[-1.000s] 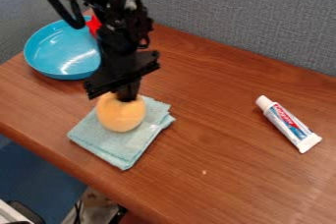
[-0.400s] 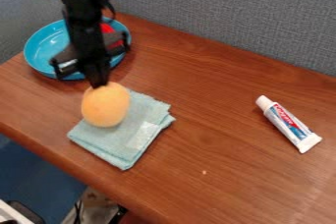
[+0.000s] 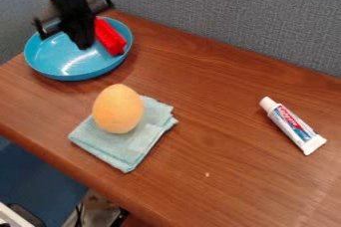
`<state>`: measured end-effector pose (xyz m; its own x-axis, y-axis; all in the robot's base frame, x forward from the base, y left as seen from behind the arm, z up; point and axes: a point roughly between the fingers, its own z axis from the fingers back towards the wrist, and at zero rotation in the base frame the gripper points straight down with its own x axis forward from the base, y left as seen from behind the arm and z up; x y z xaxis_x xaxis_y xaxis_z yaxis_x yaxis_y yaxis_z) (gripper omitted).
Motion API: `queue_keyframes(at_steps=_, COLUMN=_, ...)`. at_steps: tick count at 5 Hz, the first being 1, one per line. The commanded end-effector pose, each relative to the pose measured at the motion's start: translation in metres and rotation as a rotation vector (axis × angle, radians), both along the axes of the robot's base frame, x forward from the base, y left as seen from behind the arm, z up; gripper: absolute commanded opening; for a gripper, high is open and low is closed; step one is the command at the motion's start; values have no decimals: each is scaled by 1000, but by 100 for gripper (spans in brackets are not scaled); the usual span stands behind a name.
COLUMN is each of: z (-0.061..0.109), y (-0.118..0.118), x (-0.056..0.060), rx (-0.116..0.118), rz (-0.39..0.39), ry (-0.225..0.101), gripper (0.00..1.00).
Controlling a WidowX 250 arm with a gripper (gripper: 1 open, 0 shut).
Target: Put the red object on the blue plate
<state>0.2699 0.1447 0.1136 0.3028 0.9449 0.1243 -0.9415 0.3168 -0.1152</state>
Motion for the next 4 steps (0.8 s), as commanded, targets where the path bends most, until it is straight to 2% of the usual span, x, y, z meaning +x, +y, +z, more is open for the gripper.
queue_keyframes(at_steps=1, z=13, y=-6, x=-2, rx=4, rz=-2, ry=-26, gripper=0)
queue_keyframes(at_steps=2, z=10, y=-18, x=-5, rx=6, rz=-28, ry=-26, gripper=100)
queue_keyframes(at_steps=3, z=5, y=-25, x=-6, rx=12, rz=-42, ry=-20, gripper=100)
queue_keyframes(at_steps=4, z=-6, y=-28, x=-9, rx=60, rz=-145, ry=-13, gripper=100)
